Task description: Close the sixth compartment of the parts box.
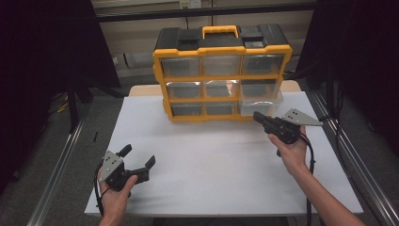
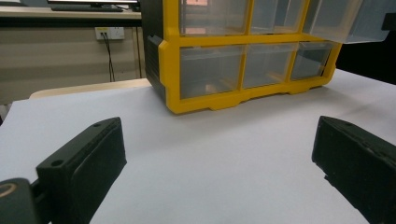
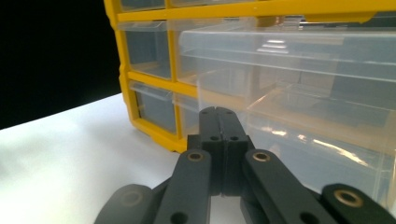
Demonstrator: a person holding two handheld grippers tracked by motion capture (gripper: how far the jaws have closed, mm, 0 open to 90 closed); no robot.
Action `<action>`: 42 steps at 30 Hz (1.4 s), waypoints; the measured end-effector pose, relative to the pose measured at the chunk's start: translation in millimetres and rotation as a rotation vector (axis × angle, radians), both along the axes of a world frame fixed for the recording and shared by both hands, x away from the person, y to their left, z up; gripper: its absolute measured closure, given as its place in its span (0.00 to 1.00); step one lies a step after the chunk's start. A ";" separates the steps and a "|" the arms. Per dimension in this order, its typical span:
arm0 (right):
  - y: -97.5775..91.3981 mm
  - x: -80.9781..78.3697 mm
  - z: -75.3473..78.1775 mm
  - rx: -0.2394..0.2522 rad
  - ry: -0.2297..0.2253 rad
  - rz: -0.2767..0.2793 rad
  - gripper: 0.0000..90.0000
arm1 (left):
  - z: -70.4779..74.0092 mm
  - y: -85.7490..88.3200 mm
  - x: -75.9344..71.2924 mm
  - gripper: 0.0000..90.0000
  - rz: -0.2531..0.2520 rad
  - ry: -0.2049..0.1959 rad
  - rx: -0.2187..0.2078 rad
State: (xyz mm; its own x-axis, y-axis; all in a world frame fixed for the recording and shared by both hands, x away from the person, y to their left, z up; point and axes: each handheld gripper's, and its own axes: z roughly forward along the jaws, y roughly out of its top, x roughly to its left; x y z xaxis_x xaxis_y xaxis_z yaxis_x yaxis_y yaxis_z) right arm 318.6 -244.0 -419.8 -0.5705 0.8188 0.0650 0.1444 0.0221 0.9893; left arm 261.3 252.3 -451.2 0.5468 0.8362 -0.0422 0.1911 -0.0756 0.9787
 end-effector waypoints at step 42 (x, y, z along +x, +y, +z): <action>6.4 17.9 -4.0 -0.057 -0.028 -0.042 1.00 | 1.3 -0.2 -0.2 0.03 0.004 -0.019 -0.002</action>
State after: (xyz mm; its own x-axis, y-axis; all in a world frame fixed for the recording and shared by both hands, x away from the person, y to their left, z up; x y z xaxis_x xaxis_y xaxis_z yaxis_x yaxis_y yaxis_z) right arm 336.5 -237.5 -423.7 -0.5367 0.8438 0.0019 0.1184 0.0731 0.9903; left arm 261.1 252.1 -449.9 0.5439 0.8384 -0.0338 0.1728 -0.0724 0.9823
